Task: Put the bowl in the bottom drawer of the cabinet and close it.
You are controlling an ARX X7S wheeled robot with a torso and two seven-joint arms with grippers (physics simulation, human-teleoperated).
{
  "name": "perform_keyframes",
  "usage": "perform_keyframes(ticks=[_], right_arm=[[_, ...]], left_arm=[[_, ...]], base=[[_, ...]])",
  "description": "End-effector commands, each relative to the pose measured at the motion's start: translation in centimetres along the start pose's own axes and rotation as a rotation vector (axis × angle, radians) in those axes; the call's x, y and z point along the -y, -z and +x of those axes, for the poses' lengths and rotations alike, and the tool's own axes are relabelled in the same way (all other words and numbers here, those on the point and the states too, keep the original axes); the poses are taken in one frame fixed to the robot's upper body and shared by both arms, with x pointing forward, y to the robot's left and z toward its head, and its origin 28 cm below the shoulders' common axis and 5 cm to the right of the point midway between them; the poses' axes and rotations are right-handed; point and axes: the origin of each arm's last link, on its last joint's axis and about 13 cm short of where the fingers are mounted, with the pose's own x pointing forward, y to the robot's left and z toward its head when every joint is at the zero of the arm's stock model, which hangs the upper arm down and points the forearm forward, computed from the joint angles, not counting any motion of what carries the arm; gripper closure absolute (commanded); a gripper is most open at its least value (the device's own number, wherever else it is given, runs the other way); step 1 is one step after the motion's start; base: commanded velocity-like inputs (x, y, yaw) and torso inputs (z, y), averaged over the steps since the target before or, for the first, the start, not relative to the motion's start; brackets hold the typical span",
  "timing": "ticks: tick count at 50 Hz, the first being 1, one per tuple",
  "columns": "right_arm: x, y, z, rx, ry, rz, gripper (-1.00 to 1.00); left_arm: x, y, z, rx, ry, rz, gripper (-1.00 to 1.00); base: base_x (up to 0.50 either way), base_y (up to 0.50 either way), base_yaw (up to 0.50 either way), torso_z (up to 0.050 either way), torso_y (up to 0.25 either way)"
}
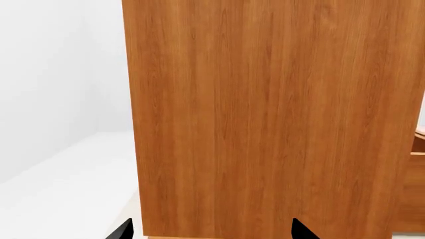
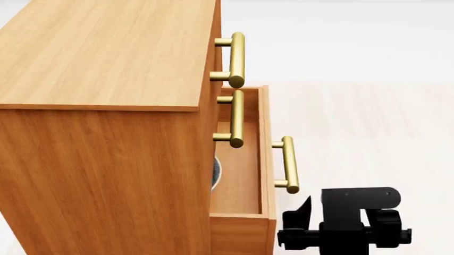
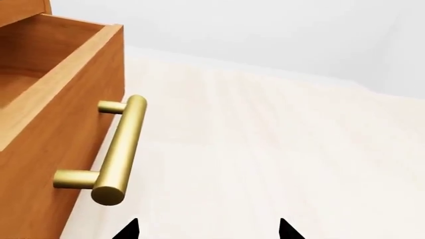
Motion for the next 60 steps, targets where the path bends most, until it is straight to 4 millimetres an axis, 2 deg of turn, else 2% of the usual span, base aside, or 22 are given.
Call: perform_keyframes(ticks=[1,38,60], right_arm=[[-0.8,-0.3,-0.2,0.009,-0.030,0.013,-1.00],[-3.0,-1.3,-0.9,0.032,-0.093,0.007,-1.00],[-4.1,-1.2,-1.3,0.033,-0.134,0.003,-1.00]], left_arm=[[0.0,0.2,0.1,0.000,0.000,-0.003,-1.00],[-0.1,0.2,0.1,0.001,-0.005,-0.010,-1.00],[-0.1,0.2,0.1,0.010,-0.014,-0.027,-1.00]], base=[[0.00,0.00,0.00,0.000,0.000],[0.00,0.00,0.00,0.000,0.000],[0.00,0.00,0.00,0.000,0.000]])
